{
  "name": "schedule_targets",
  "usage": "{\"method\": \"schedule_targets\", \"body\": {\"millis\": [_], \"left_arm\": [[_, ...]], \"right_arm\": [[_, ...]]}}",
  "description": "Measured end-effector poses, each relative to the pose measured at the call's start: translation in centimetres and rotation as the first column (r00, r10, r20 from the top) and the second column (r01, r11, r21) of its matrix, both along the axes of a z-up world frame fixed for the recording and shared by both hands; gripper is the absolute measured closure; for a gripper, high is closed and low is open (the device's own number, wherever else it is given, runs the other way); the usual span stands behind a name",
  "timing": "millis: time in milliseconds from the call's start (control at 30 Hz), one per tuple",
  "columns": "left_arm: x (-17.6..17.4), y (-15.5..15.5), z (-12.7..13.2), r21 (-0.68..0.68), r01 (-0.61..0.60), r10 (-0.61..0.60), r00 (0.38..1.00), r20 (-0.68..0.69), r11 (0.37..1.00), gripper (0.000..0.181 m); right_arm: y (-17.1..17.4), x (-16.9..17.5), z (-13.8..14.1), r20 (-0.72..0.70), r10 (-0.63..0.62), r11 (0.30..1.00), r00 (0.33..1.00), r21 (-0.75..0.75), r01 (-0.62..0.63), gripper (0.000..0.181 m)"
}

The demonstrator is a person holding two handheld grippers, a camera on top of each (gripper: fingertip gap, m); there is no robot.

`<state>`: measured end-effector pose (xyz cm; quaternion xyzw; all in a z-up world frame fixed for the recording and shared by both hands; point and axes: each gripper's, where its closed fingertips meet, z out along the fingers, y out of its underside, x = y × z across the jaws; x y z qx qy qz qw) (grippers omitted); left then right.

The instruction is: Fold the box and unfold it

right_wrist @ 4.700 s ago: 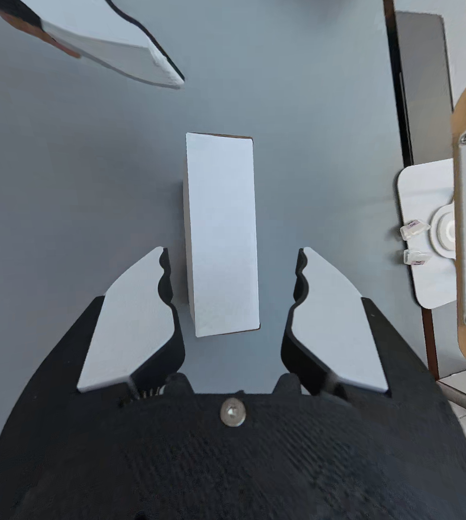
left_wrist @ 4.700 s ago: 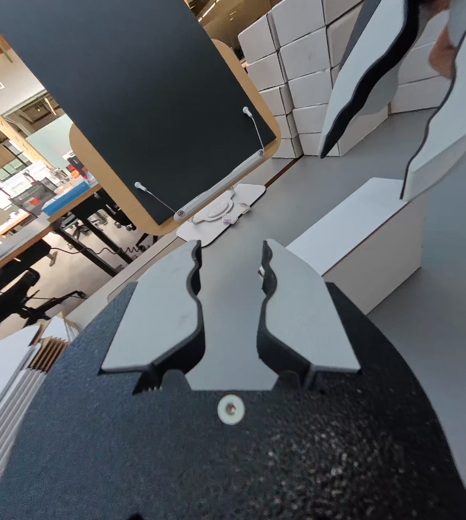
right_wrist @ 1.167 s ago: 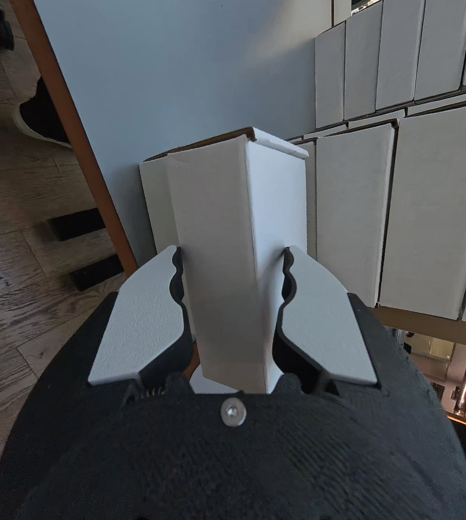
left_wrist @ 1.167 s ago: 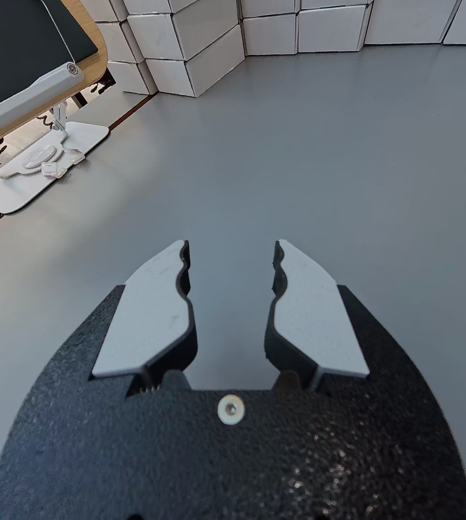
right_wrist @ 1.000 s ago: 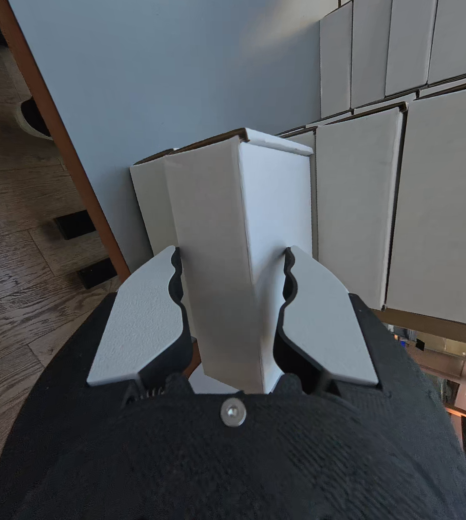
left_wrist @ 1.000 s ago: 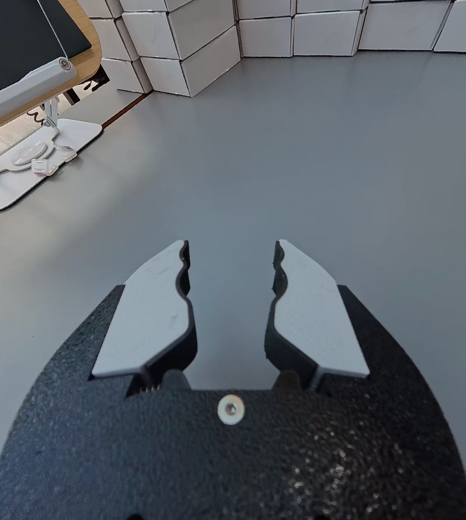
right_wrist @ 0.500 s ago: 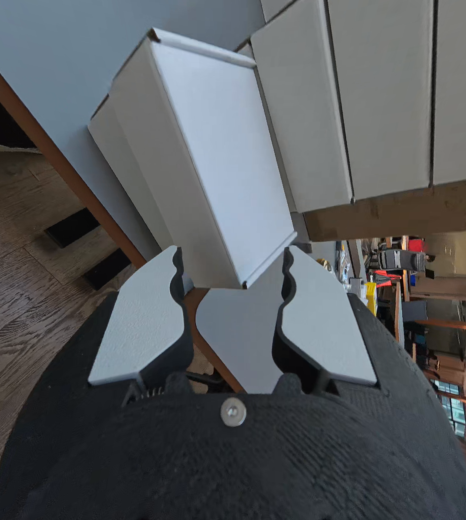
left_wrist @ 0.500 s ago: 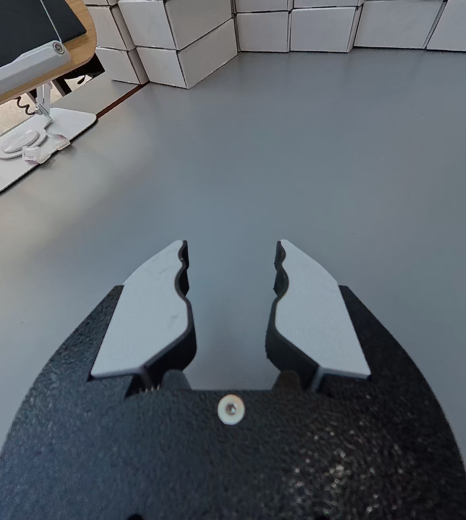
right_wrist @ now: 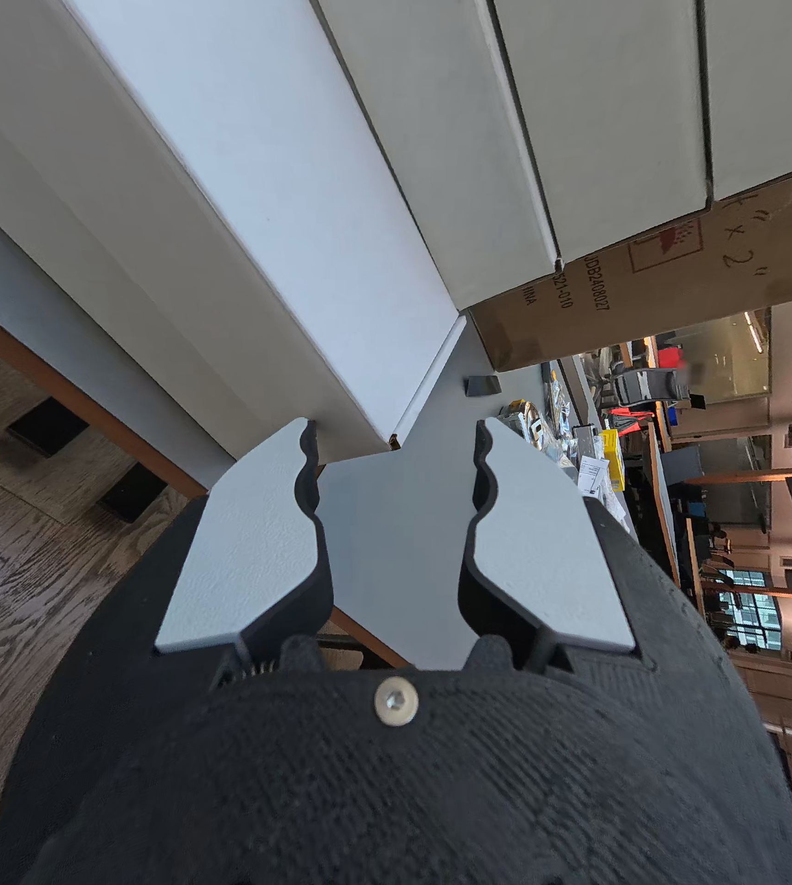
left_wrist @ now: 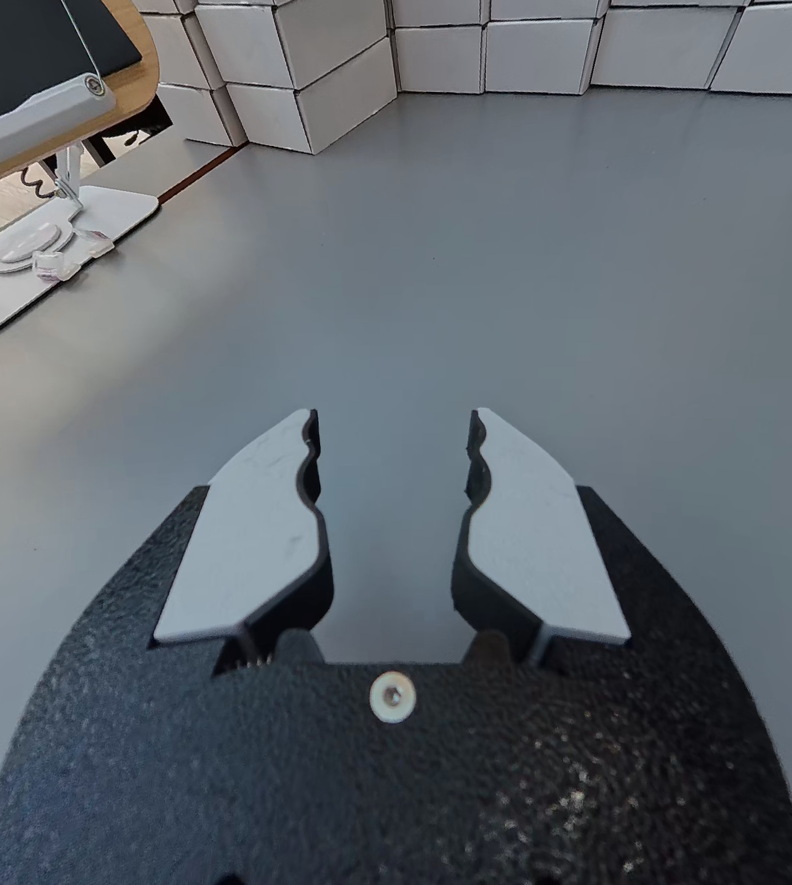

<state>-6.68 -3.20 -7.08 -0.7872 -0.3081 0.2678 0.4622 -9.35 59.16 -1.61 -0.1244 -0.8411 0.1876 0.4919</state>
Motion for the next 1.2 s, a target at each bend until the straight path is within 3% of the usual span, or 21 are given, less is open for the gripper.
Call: {"method": "schedule_targets", "body": {"millis": [33,533,667,800,867,967,1067,1200], "left_arm": [[0.0,0.0,-0.1,-0.001,0.000,0.000,1.000,0.002,1.000,0.122],[0.0,-0.4,0.5,0.038,-0.006,0.006,1.000,-0.003,0.999,0.121],[0.2,-1.1,0.4,0.040,-0.018,0.018,1.000,-0.004,0.999,0.121],[0.3,-2.0,0.6,0.055,-0.032,0.032,0.999,-0.002,0.998,0.121],[0.2,-2.3,0.7,0.062,-0.035,0.035,0.999,0.005,0.997,0.121],[0.0,-2.6,1.2,0.071,-0.040,0.041,0.999,-0.004,0.997,0.121],[-0.1,-2.3,1.8,0.099,-0.036,0.038,0.999,-0.020,0.994,0.121],[0.1,-1.9,1.6,0.110,-0.029,0.032,0.999,-0.022,0.993,0.121]], "right_arm": [[-0.1,0.0,0.1,0.006,0.000,1.000,1.000,-0.020,0.000,0.118],[-0.2,0.2,-0.1,-0.017,-0.049,0.996,0.999,-0.078,0.047,0.117],[-1.1,1.0,1.5,-0.064,-0.072,0.990,0.995,-0.129,0.063,0.114],[-3.6,0.7,6.2,-0.172,-0.088,0.961,0.981,-0.273,0.039,0.128],[-4.7,-0.5,7.1,-0.154,-0.105,0.958,0.983,-0.280,0.058,0.139],[-4.4,-3.5,5.7,-0.041,-0.171,0.965,0.984,-0.210,0.159,0.159],[-4.9,-5.8,4.0,0.061,-0.171,0.966,0.983,-0.186,0.179,0.181],[-5.4,-8.1,3.4,0.067,-0.203,0.967,0.977,-0.145,0.211,0.181]]}}
